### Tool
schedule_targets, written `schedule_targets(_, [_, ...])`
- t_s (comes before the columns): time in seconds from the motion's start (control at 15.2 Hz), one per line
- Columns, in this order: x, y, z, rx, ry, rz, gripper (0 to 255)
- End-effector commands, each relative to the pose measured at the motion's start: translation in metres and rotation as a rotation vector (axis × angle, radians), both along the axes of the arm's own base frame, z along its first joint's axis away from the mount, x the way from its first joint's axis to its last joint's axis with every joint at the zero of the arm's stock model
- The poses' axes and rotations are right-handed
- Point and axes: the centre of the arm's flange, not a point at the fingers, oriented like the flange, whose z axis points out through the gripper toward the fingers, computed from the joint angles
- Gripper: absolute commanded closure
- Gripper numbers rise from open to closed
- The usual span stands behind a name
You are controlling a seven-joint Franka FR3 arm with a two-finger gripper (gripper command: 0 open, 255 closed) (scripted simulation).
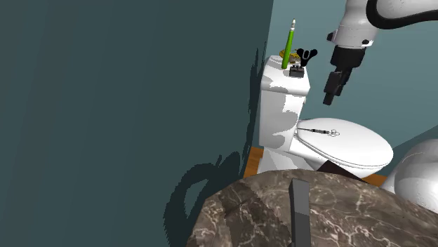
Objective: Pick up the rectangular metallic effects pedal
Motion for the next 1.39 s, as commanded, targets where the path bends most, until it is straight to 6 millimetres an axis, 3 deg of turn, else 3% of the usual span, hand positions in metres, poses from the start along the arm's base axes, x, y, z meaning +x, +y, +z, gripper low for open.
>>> schedule_targets(0.0, [0.000,0.000,0.000,0.000,0.000,0.000,0])
schedule_targets(0.66, [0.104,-0.054,-0.011,-0.080,-0.070,-0.204,0])
schedule_targets(1.32, [0.195,-0.128,-0.010,-0.160,-0.139,-0.407,0])
